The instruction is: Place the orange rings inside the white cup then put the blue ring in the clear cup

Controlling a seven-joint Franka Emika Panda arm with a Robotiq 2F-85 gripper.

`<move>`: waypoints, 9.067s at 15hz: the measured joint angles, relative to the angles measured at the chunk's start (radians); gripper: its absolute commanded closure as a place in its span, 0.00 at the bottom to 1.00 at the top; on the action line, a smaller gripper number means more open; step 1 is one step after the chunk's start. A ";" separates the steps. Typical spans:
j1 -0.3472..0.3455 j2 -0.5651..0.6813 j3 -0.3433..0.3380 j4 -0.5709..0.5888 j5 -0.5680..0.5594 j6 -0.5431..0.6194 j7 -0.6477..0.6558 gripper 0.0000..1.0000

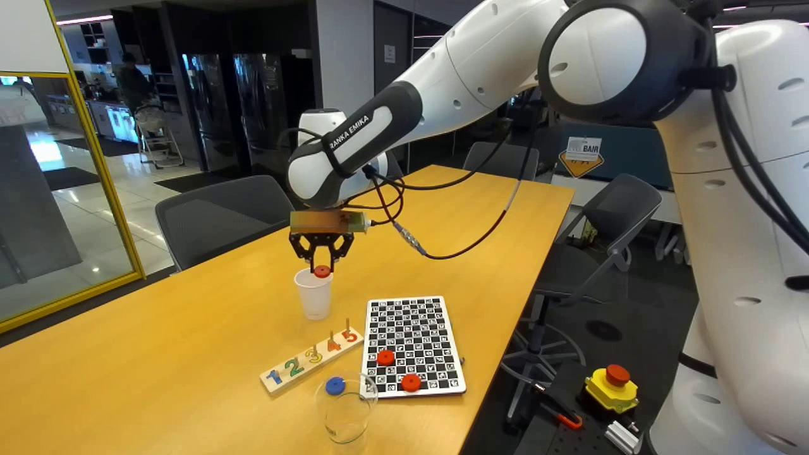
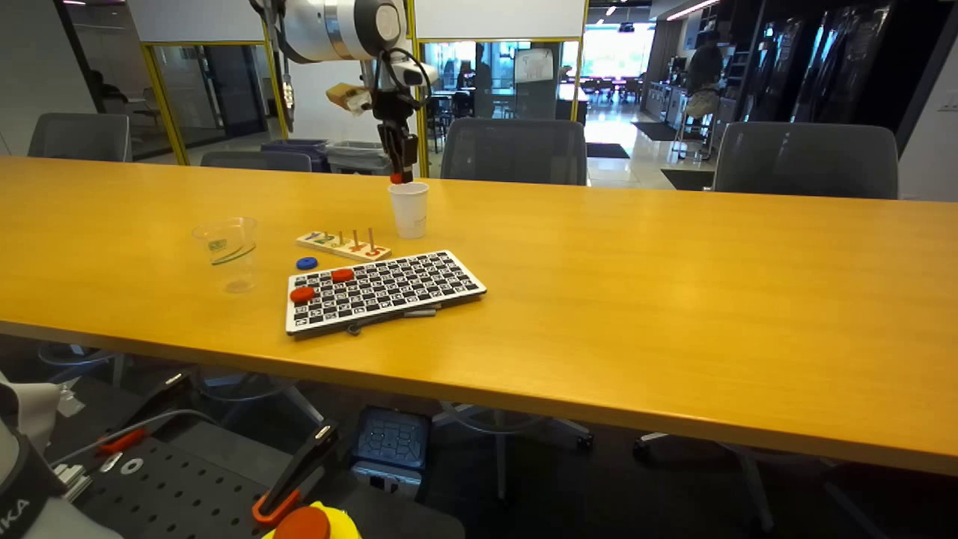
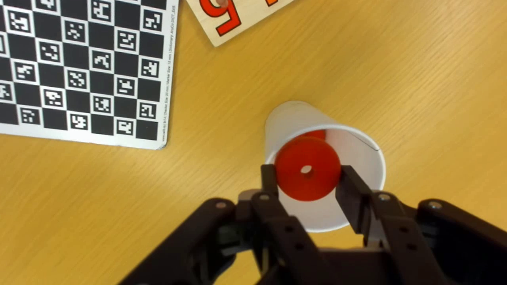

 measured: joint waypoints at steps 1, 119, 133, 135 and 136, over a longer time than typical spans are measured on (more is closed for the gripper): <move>0.000 0.021 0.001 0.028 0.000 -0.013 -0.003 0.77; -0.011 0.137 0.003 0.200 0.011 -0.114 -0.319 0.04; 0.012 -0.072 0.020 -0.131 0.011 -0.089 -0.283 0.00; 0.020 -0.108 0.042 -0.220 0.011 -0.041 -0.287 0.00; 0.023 -0.120 0.055 -0.258 0.011 -0.015 -0.290 0.00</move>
